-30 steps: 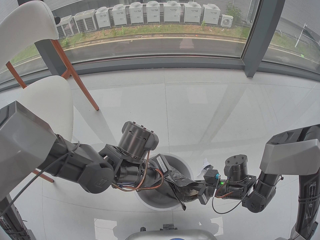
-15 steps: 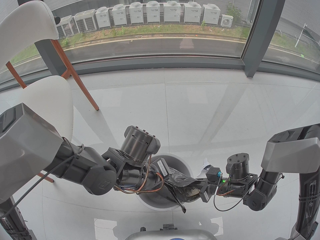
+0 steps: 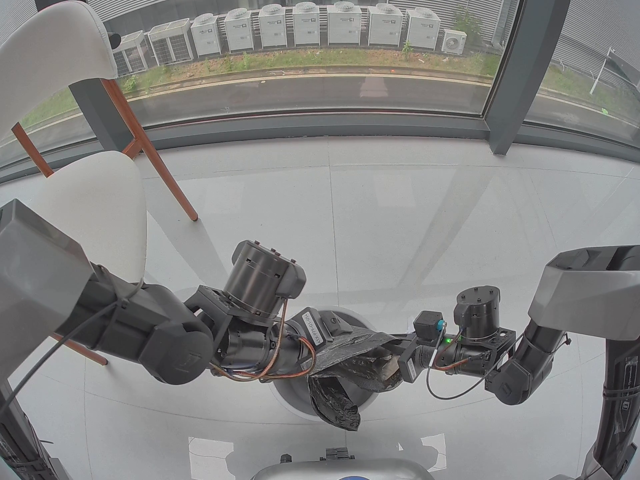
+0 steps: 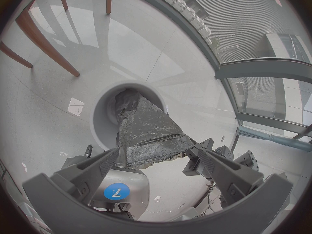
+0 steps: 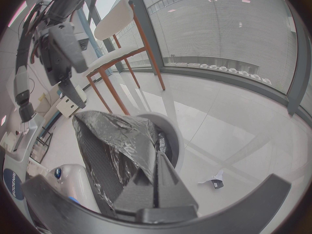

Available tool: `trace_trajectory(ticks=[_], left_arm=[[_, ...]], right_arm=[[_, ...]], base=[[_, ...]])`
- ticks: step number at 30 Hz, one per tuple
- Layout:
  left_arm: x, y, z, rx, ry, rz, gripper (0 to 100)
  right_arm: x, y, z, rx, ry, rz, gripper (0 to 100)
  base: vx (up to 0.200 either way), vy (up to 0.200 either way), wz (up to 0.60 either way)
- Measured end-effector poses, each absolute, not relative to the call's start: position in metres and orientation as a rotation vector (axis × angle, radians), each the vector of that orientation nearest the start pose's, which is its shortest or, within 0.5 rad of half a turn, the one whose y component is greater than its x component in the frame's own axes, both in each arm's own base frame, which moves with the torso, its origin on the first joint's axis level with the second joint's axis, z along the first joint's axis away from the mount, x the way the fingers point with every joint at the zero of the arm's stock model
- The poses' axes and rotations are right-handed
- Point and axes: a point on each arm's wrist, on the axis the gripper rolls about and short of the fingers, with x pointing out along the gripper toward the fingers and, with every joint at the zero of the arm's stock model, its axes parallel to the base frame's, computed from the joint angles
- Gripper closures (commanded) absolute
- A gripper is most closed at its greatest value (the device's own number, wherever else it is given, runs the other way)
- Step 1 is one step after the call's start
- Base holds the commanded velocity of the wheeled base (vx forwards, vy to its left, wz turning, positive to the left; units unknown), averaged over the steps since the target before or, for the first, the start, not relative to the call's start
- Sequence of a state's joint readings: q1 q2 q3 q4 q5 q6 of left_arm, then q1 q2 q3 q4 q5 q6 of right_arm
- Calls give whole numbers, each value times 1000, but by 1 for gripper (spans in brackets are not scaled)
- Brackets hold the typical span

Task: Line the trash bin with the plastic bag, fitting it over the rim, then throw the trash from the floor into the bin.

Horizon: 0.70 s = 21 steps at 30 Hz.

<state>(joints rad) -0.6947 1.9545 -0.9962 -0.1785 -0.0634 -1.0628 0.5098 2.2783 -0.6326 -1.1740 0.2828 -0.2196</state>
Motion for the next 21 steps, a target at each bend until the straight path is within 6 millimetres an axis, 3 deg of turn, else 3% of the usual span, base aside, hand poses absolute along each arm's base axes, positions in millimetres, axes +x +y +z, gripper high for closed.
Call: trace_trajectory(ticks=[12, 21], left_arm=[[251, -218, 114, -693, 1077, -238, 0], [239, -222, 114, -534, 1083, -316, 0]], right_arm=[[319, 181, 35, -233, 373, 814, 100], [308, 181, 60, -212, 465, 823, 100]], base=[[0, 0, 0], [0, 0, 0]])
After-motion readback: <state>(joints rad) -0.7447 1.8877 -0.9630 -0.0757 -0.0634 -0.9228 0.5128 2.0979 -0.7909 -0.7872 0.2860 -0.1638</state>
